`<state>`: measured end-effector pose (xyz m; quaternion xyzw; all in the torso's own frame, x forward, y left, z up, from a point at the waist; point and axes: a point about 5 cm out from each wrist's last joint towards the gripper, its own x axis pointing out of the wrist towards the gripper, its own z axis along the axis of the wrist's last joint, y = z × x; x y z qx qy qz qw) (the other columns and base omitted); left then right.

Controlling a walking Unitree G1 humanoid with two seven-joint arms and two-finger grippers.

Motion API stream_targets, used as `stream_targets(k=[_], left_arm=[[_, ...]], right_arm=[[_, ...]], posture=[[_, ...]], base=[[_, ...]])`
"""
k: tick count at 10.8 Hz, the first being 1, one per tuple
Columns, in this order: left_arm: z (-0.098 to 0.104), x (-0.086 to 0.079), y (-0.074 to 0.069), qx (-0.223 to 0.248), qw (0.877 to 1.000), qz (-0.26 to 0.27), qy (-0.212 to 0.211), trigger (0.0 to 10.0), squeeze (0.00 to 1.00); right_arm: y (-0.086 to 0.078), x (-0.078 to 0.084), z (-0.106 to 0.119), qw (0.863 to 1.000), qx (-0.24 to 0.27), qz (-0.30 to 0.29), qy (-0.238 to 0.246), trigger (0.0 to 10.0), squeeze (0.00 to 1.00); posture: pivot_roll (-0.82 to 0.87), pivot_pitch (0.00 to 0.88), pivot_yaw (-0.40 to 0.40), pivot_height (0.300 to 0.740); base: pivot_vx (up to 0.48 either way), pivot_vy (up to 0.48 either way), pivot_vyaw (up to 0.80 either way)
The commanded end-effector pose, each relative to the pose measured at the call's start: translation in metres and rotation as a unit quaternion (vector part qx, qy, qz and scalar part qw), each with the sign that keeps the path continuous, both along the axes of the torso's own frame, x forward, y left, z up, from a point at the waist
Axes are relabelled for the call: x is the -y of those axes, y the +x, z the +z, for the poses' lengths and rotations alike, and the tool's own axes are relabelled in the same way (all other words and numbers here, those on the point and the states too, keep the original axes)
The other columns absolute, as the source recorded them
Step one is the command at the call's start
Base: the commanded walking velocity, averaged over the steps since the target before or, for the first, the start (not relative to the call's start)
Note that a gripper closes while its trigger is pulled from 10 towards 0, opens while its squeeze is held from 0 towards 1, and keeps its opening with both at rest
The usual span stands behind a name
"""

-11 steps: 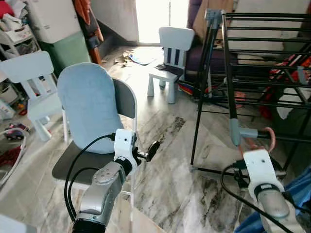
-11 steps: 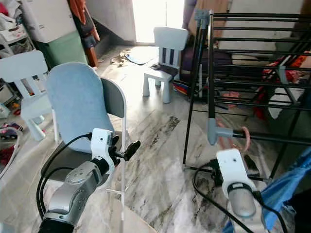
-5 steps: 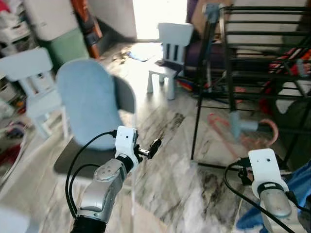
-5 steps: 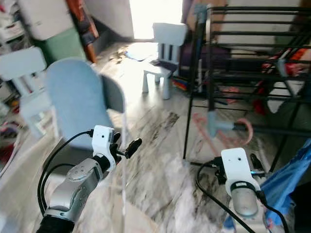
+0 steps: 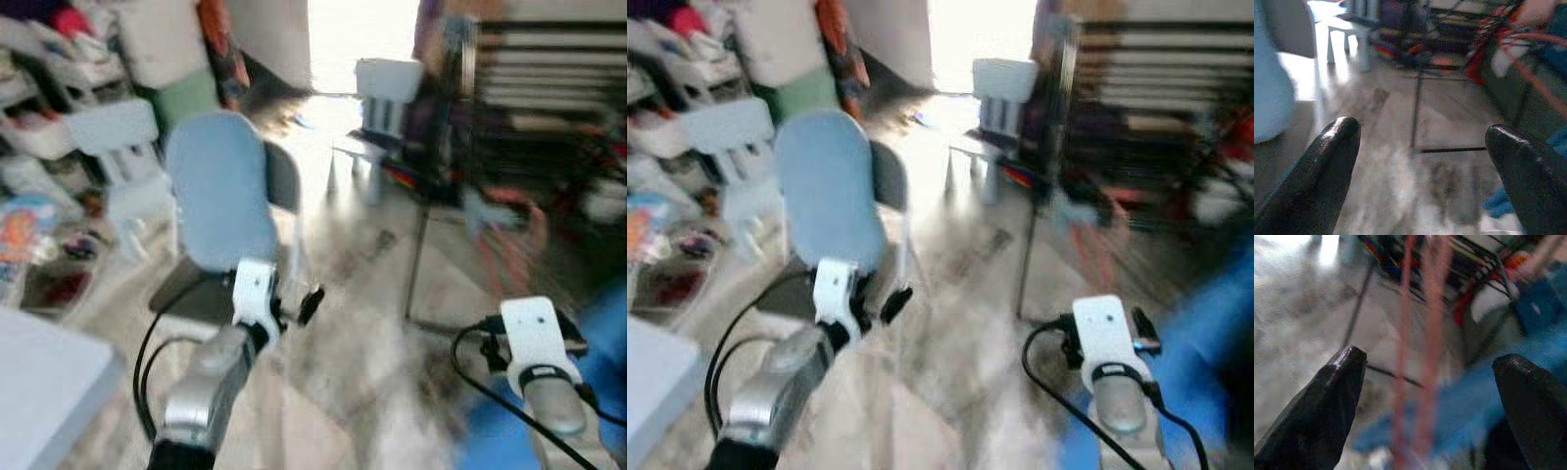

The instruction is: Hang hanger

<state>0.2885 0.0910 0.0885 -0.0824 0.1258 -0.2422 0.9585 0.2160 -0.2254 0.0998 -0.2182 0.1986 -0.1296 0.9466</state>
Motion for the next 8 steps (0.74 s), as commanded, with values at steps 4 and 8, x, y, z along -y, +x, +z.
stream_targets(k=[4,8], left_arm=[[-0.002,-0.004,0.001,0.0,1.0,0.005,0.009,10.0,0.0],[-0.017,-0.029,0.001,-0.002,0.997,0.063,0.04,10.0,0.0]], right_arm=[[0.003,0.002,0.004,1.0,0.018,-0.008,-0.01,10.0,0.0],[0.049,-0.014,-0.007,0.996,0.033,0.065,0.054,10.0,0.0]], posture=[[-0.27,0.0,0.074,0.74],[-0.21,0.0,0.051,0.74]], base=[[-0.346,0.0,0.0],[-0.353,0.0,0.0]])
